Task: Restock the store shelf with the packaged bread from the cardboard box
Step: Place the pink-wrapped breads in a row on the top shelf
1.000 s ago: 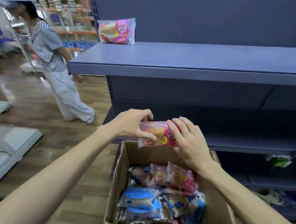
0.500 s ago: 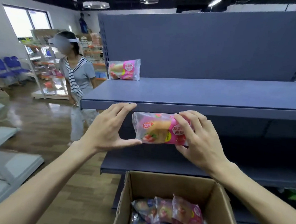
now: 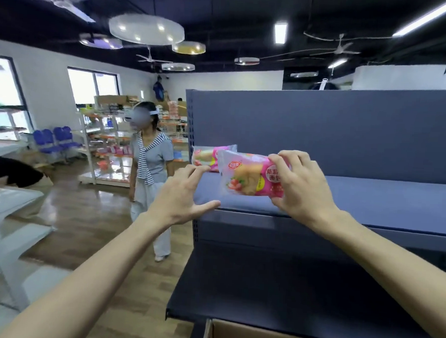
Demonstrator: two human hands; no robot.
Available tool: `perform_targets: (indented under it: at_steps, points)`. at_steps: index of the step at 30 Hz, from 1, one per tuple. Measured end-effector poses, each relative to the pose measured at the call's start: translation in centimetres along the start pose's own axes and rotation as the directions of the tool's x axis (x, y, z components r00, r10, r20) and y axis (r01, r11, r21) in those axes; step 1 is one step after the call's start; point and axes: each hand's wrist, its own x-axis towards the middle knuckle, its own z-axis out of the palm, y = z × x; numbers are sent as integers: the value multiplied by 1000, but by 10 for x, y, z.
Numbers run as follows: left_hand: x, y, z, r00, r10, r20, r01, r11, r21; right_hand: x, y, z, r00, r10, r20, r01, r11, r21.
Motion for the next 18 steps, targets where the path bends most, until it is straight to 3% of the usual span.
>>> perform_targets:
  at_steps: [4, 10, 14, 18]
  points:
    - [21, -15, 14, 995, -87, 51, 81, 990, 112, 41, 2, 22, 997, 11, 74, -7, 999, -50]
    - [38, -29, 32, 969, -237, 75, 226, 966, 125, 73, -5, 49, 988, 82, 129, -80, 996, -25]
    - [43, -36, 40, 952, -289, 95, 284, 956, 69, 90, -9, 69, 984, 83, 155, -75, 996, -55]
    - [43, -41, 45, 938, -346, 23, 346, 938, -6, 106, -14, 88, 979, 74, 190, -67, 997, -45]
